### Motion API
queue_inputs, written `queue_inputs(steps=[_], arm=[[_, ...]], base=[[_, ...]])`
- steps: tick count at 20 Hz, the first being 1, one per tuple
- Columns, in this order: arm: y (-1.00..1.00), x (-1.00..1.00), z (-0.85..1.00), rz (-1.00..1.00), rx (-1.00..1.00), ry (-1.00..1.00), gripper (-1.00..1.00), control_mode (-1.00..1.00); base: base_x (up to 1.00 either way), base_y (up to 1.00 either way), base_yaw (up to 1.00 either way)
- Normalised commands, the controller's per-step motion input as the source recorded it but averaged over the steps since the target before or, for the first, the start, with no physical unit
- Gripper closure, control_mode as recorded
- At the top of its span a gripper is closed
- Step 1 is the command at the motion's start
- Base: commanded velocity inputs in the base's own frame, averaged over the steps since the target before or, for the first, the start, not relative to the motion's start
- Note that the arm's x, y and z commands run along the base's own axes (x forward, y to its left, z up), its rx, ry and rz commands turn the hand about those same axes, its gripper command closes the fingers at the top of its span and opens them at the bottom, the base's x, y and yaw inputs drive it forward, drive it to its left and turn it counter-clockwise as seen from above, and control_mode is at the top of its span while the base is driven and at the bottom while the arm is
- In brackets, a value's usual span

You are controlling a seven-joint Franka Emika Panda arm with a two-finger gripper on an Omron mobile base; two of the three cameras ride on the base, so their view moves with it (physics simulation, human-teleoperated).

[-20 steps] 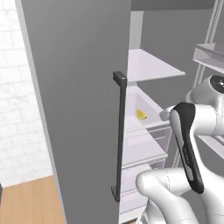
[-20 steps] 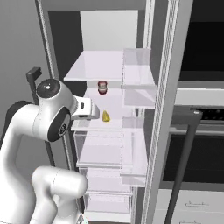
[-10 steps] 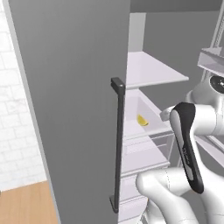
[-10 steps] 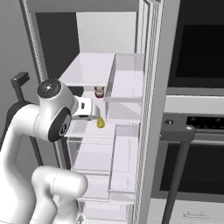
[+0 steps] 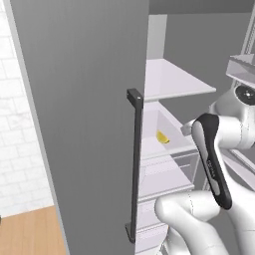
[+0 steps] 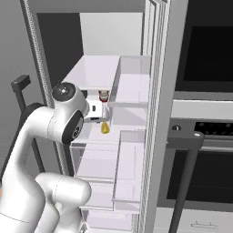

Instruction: Grab a lemon wedge from the fridge and one ice cube from the ice bowl, and put them in the glass of lemonade.

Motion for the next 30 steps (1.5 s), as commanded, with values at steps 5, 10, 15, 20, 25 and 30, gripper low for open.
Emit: queue_inputs(steps=[5, 10, 15, 20, 25, 30], arm=[[-0.09, 0.34, -0.27, 0.07, 0.0, 0.0, -1.0, -1.0], [0.0, 0.43, -0.55, 0.04, -0.02, 0.04, -1.0, -1.0], [0.2, 0.81, -0.69, 0.04, 0.03, 0.01, -1.0, -1.0], [0.13, 0.7, -0.29, 0.0, 0.01, 0.02, -1.0, -1.0], [0.0, 0.55, 0.0, 0.0, 0.0, 0.22, -1.0, -1.0], [-0.02, 0.06, -0.44, 0.0, 0.0, 0.06, -1.0, -1.0]], base=[[0.0, 0.0, 0.0], [0.0, 0.0, 0.0], [0.0, 0.0, 0.0], [0.0, 0.0, 0.0], [0.0, 0.0, 0.0], [0.0, 0.0, 0.0]])
